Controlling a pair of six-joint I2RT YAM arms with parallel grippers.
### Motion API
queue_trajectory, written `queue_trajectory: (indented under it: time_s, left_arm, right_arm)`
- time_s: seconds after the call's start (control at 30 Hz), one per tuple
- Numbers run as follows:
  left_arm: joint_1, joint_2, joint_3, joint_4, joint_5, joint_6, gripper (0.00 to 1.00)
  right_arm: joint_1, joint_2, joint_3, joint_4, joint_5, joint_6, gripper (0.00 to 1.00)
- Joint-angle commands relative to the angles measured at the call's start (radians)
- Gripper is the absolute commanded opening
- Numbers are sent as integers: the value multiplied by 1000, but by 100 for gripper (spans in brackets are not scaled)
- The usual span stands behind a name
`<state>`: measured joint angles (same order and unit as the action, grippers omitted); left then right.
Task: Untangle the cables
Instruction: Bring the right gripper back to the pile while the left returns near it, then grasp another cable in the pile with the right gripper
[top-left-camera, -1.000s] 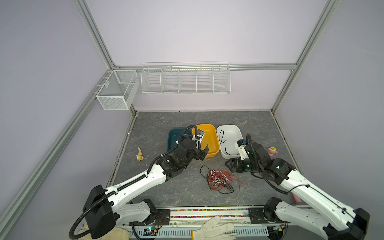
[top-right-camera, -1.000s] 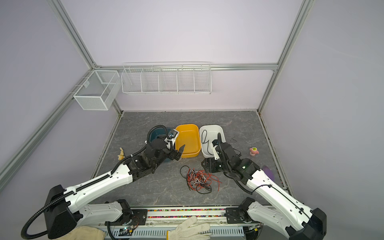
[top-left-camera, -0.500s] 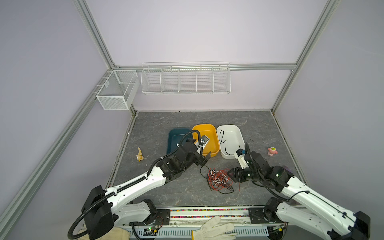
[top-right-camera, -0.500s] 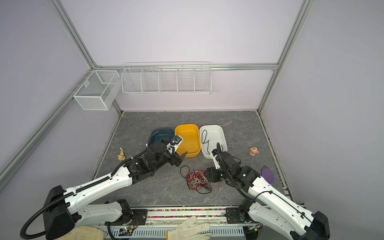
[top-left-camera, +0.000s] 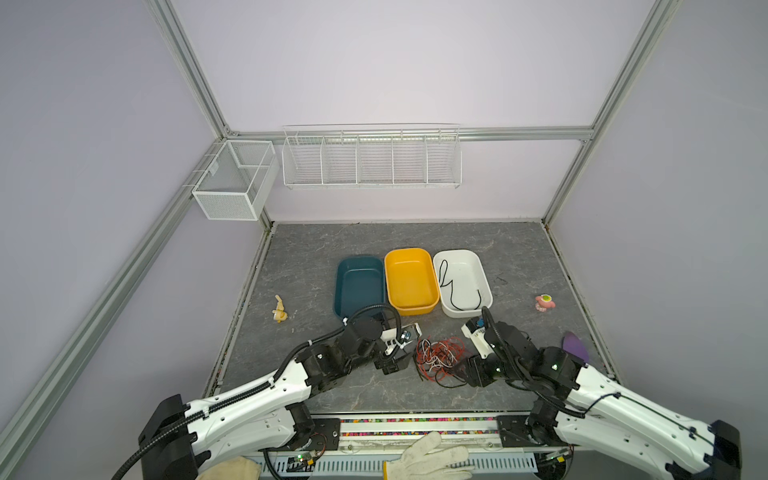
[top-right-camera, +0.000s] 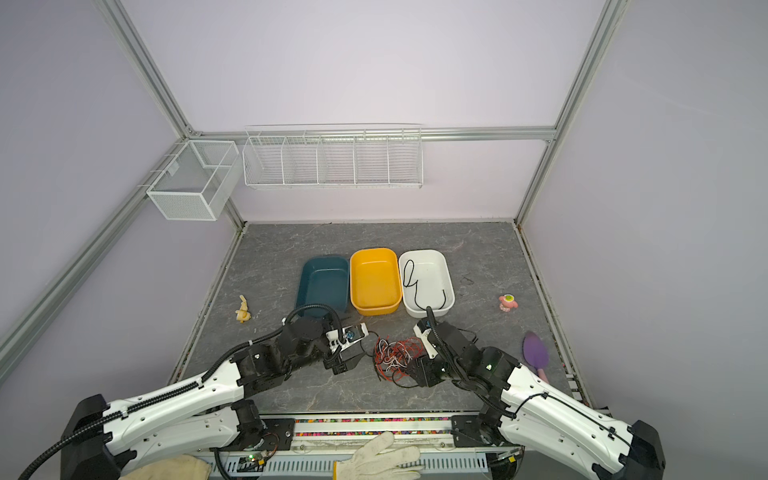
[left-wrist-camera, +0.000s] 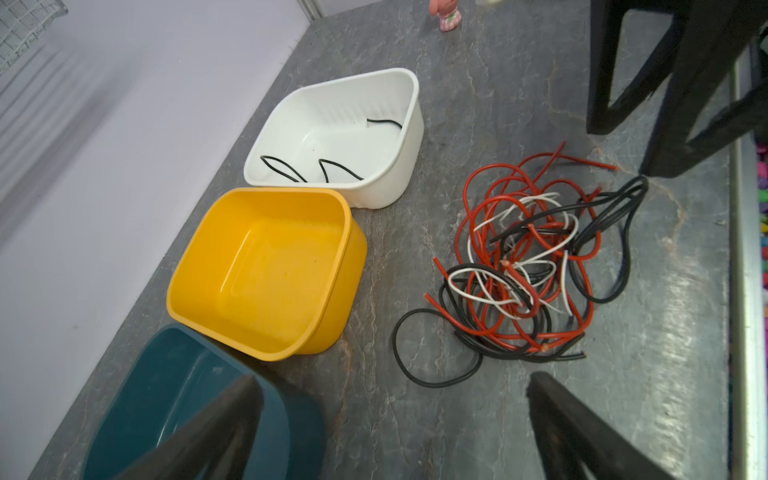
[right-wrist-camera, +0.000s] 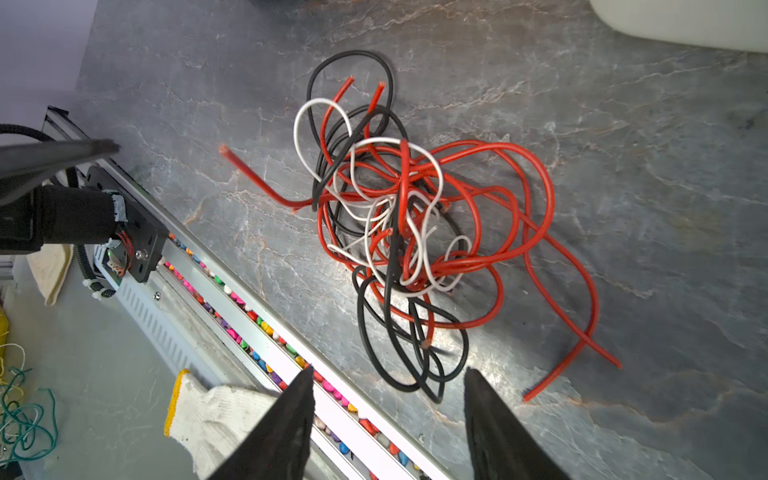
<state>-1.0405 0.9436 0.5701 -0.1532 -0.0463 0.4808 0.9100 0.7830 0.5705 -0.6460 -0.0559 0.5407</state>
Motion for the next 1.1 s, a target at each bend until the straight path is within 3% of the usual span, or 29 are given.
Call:
queue_trajectory:
  time_s: [0.0, 0.2, 0.57, 0.83, 1.07]
  left_arm:
    - [-11, 8, -21, 58, 31, 23, 99]
    - [-12, 81, 5, 42, -65, 57, 99]
    - [-12, 98, 7, 77, -70, 13, 99]
    - [-14, 119, 13, 71, -64, 7, 99]
    - [-16, 128, 8, 73, -64, 11, 99]
  right_arm:
    - [34, 17, -19, -7, 71, 33, 55]
    - [46, 53, -21, 38, 108, 35, 50]
    - [82, 216, 19, 79, 128, 11, 45]
    - [93, 269, 30, 91, 152, 27, 26]
    - [96, 218, 71, 41, 192, 22, 14]
